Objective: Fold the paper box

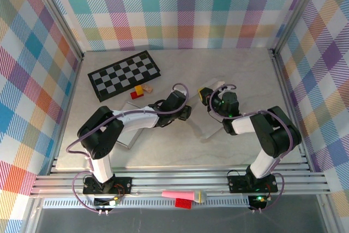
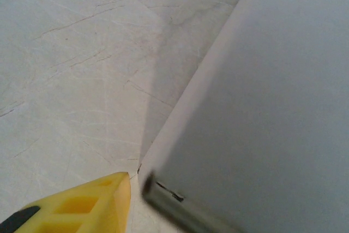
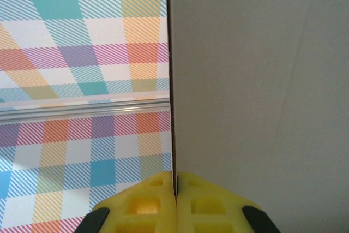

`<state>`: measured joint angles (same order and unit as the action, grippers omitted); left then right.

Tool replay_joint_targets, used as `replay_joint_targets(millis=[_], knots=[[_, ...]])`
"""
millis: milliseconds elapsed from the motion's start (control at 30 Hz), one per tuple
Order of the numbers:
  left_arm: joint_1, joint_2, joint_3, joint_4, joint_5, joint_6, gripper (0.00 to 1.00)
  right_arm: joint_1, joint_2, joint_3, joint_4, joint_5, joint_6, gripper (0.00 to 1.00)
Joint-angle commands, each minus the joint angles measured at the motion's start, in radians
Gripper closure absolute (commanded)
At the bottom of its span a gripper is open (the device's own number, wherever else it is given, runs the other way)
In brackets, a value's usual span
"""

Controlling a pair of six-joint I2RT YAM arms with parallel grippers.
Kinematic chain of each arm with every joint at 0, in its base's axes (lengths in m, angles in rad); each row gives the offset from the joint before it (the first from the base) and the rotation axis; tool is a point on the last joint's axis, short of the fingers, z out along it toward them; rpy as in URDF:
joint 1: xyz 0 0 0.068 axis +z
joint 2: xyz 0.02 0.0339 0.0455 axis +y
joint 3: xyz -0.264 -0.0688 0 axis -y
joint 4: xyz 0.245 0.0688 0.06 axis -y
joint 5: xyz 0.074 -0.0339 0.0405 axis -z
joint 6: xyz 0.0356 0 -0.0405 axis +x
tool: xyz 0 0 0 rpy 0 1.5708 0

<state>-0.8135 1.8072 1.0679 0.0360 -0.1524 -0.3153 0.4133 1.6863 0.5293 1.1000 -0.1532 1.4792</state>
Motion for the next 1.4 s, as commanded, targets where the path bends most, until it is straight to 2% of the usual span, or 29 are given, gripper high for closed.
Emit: replay_joint_targets(millis=[0,133,333,567,667,867,1033,1100,1233,1300,1367], knots=[[-0.013,0.026,0.01,0.029,-0.092,-0.036,0.58,0.026,0.032,-0.042,-0.022,0.013,-0.01,1.0],[-0.028,0.037,0.015,0.026,-0.124,-0.052,0.63,0.028,0.031,-0.031,-0.033,0.014,-0.007,1.0],[-0.04,0.049,0.035,0.013,-0.157,-0.069,0.84,0.034,0.025,-0.019,-0.051,0.015,0.001,1.0],[-0.065,0.073,0.085,-0.033,-0.222,-0.107,0.91,0.062,0.017,-0.015,-0.065,0.028,0.007,1.0],[-0.074,0.083,0.113,-0.071,-0.281,-0.151,1.0,0.08,0.007,-0.015,-0.076,0.042,0.009,1.0],[-0.102,0.098,0.188,-0.23,-0.471,-0.268,1.0,0.1,-0.036,-0.01,-0.126,0.071,0.011,1.0],[-0.102,0.09,0.198,-0.248,-0.493,-0.281,1.0,0.101,-0.083,-0.001,-0.198,0.087,0.003,1.0],[-0.103,0.087,0.209,-0.255,-0.492,-0.256,1.0,0.101,-0.111,0.004,-0.251,0.097,-0.005,0.93],[-0.097,0.057,0.204,-0.265,-0.481,-0.206,1.0,0.094,-0.22,0.035,-0.438,0.119,-0.055,0.67],[-0.081,0.025,0.192,-0.272,-0.453,-0.183,1.0,0.071,-0.308,0.085,-0.608,0.112,-0.111,0.56],[-0.057,-0.01,0.184,-0.275,-0.392,-0.151,1.0,0.038,-0.387,0.179,-0.856,0.096,-0.175,0.42]])
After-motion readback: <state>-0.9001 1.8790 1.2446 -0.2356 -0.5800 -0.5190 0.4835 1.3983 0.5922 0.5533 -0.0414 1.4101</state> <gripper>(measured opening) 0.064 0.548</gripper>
